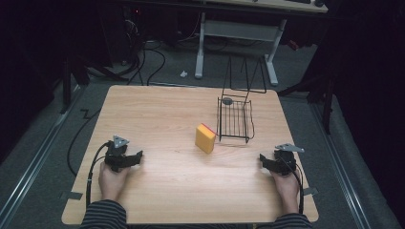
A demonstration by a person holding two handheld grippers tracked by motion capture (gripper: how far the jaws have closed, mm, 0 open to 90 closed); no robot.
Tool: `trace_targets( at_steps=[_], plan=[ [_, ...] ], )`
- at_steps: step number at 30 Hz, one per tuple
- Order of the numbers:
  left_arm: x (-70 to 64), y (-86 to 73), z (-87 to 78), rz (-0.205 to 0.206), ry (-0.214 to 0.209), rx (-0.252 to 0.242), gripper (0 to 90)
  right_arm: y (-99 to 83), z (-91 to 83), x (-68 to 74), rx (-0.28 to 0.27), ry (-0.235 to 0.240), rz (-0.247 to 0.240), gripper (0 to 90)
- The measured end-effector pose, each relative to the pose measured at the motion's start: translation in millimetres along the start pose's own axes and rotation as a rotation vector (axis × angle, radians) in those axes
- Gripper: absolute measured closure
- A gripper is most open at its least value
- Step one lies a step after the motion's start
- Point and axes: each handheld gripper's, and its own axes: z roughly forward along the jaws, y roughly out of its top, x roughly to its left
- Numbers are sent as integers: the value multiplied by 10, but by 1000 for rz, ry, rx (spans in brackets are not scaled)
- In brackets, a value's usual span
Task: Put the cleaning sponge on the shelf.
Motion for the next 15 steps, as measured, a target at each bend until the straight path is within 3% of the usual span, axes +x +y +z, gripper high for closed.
trace_targets(
  at_steps=[8,15],
  plan=[
    [-1,0,0,0,0,0,250,0,-23,-15,0,16,12,323],
    [0,0,0,0,0,0,250,24,-218,36,-77,59,10,337]
  ],
)
